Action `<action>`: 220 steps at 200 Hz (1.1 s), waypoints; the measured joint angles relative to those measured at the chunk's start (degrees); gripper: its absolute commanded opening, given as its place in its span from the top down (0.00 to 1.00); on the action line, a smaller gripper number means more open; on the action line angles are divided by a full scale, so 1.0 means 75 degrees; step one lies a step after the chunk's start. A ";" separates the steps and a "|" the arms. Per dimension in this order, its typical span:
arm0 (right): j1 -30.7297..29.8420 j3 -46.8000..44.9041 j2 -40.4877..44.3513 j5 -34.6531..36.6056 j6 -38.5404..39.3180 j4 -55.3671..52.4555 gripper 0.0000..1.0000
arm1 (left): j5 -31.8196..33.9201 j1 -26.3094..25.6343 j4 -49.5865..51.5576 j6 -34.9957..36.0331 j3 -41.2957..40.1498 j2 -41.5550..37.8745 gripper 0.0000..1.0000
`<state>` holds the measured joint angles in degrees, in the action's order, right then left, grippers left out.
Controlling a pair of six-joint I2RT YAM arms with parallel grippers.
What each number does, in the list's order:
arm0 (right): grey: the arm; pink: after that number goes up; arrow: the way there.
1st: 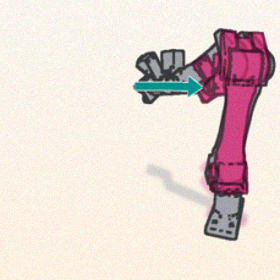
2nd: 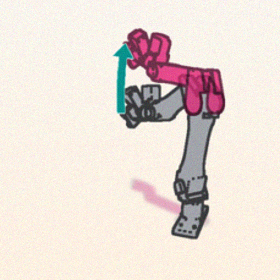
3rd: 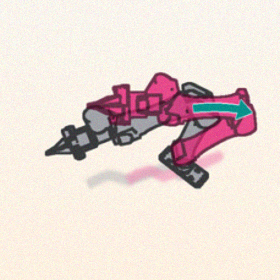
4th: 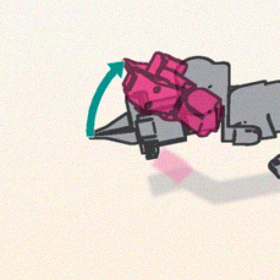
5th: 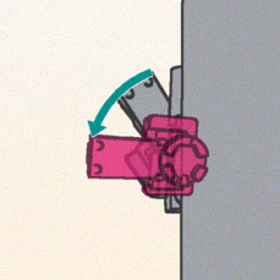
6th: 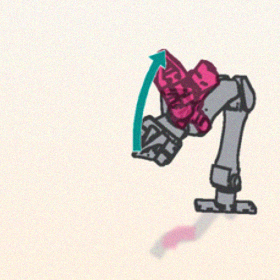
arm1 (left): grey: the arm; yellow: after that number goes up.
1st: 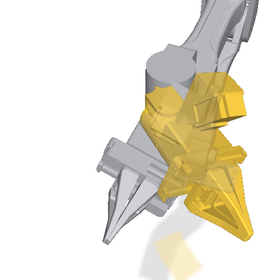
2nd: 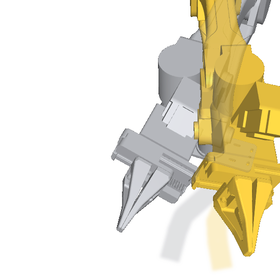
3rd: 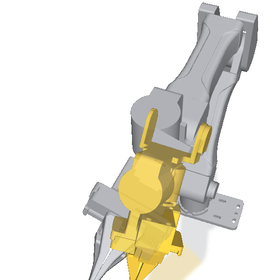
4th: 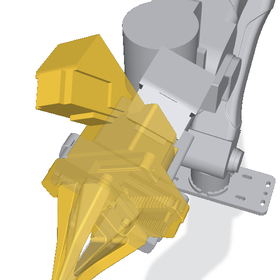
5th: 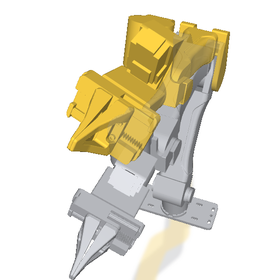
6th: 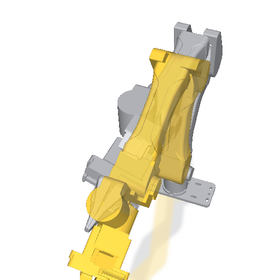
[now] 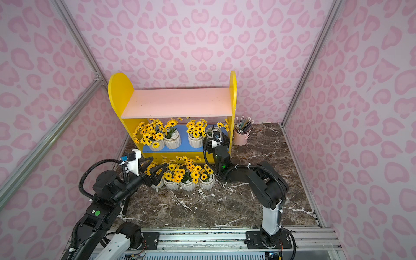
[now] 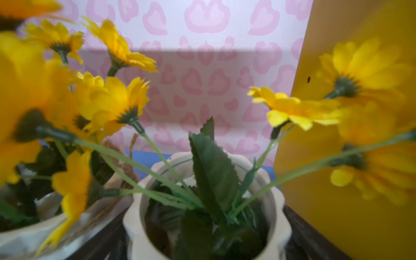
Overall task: Take the sunflower pots off the shelves
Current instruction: Pick up the sunflower pot from the shelf.
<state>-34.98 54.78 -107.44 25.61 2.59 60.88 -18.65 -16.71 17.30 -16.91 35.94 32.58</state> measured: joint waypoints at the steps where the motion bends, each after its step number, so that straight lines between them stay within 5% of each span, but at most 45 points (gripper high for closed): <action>1: 0.0003 0.0000 -0.0003 -0.0006 0.0000 0.0006 0.01 | 0.0000 0.0000 0.0000 0.0000 0.0000 0.0000 0.03; 220: -0.0268 0.0096 -0.0210 -0.0592 -0.0047 0.0277 0.11 | 0.0029 0.0000 -0.0009 0.0023 0.0000 -0.0061 0.03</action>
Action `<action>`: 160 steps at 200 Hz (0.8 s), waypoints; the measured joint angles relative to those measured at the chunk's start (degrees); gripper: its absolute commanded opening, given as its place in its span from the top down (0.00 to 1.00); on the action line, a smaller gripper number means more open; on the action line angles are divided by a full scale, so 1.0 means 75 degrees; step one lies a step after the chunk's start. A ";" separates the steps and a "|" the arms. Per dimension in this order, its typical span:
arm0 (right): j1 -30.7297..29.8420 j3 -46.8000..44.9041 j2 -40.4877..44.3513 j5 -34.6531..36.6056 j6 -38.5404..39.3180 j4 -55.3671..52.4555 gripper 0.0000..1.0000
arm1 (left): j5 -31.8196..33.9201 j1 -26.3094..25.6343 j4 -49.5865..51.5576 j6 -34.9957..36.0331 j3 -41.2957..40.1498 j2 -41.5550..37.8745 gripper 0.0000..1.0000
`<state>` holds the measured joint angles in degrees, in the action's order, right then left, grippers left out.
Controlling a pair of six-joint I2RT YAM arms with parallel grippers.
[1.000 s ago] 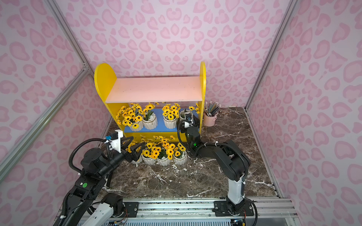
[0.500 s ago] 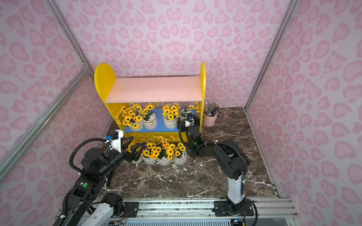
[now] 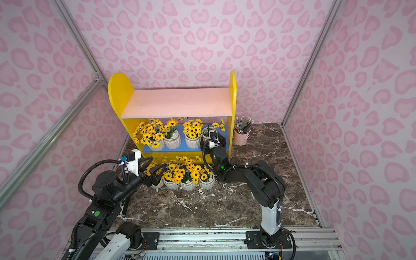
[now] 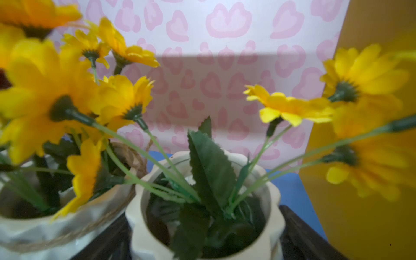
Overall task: Take the sunflower pots off the shelves
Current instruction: Pick up the sunflower pot from the shelf.
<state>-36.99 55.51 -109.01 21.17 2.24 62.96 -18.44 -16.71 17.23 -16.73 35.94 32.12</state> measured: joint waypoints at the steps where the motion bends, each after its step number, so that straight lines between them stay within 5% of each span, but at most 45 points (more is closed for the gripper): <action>1: -0.0006 0.0003 -0.0003 -0.0006 0.0000 0.0000 0.11 | 0.0009 0.0000 0.0000 0.0000 0.0000 -0.0003 0.03; 160: 0.0656 -0.0766 0.0568 -0.1585 -0.0245 -0.0283 0.01 | 0.0041 0.0000 -0.0012 0.0026 0.0000 -0.0023 0.03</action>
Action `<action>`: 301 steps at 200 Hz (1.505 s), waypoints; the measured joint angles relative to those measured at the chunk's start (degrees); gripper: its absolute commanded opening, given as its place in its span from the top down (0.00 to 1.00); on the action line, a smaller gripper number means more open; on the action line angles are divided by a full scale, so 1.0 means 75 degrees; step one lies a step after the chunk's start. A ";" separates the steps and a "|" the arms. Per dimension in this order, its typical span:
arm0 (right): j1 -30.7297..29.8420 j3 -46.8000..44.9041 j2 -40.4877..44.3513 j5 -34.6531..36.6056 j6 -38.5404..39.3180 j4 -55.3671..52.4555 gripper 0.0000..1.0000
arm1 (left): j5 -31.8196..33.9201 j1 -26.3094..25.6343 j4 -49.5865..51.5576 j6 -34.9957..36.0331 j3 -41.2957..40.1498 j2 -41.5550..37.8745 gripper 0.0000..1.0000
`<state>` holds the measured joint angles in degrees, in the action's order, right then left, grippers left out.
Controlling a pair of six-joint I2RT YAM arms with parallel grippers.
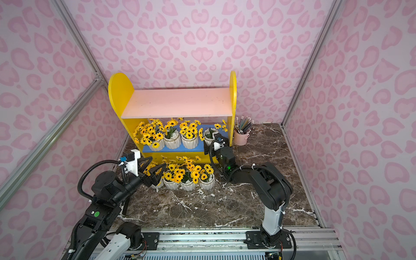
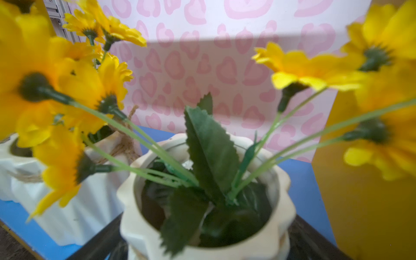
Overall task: Take the sunflower pots off the shelves
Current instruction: Pick up the sunflower pot from the shelf.
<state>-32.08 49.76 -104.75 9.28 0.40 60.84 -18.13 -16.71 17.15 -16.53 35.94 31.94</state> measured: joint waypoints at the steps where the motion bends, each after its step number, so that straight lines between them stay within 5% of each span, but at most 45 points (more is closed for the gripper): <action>1: 0.0000 0.0000 0.0000 0.0000 0.0000 0.0003 0.01 | 0.0000 0.0000 0.0000 0.0000 0.0000 0.0000 0.03; 133: -0.0044 -0.0082 -0.0557 0.0242 -0.0184 0.1684 0.01 | 0.0055 0.0000 -0.0006 0.0000 0.0000 0.0032 0.03; 301: 0.0026 0.0711 -0.0982 0.0624 0.0128 0.1387 0.06 | 0.0079 0.0000 -0.0026 0.0000 0.0000 0.0026 0.03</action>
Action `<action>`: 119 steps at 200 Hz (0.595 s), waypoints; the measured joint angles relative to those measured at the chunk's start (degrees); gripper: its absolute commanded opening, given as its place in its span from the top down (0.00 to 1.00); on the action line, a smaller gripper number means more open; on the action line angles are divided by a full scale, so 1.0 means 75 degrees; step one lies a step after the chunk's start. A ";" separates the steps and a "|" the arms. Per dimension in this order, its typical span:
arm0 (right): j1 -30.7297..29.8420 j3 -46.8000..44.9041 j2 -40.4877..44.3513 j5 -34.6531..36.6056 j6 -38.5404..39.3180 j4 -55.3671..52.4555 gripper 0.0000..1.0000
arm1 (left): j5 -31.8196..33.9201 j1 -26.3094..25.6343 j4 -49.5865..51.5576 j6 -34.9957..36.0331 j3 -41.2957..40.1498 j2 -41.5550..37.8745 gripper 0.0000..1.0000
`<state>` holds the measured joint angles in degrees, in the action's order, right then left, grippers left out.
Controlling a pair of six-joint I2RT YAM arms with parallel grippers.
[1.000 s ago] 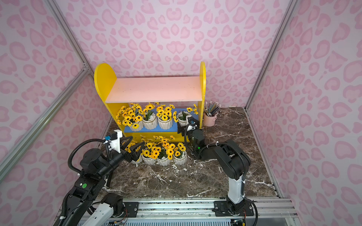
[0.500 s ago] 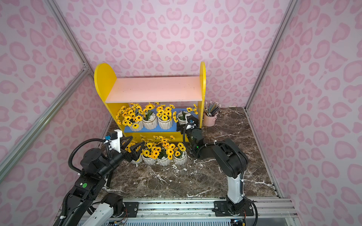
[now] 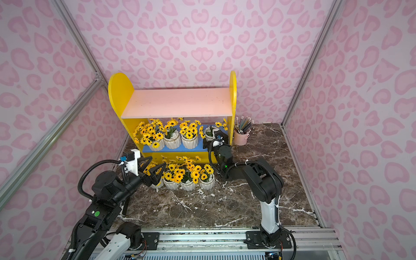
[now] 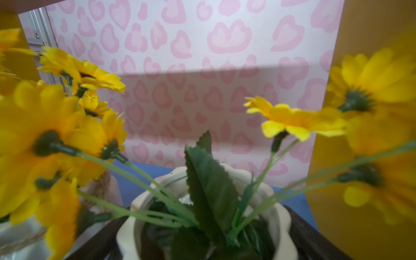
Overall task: Take the sunflower pots off the shelves
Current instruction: Pick up the sunflower pot from the shelf.
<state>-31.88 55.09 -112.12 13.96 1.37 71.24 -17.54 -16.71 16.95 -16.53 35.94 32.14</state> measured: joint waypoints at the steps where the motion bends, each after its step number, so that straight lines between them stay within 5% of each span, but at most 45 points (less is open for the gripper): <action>1: 0.0000 0.0000 0.0000 0.0000 0.0000 0.0000 0.06 | 0.0000 0.0000 0.0000 0.0000 0.0000 0.0000 0.03; 80: 0.0041 -0.0009 0.0105 -0.0379 0.0015 -0.0149 0.52 | 0.0000 0.0000 -0.0006 0.0000 0.0000 -0.0099 0.03; 119: 0.0052 -0.0070 0.0187 -0.0527 0.0023 -0.0210 0.96 | 0.0006 0.0000 -0.0006 0.0000 0.0000 -0.0143 0.03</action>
<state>-31.48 54.57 -110.72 10.00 1.54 69.67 -17.50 -16.71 16.91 -16.53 35.94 31.07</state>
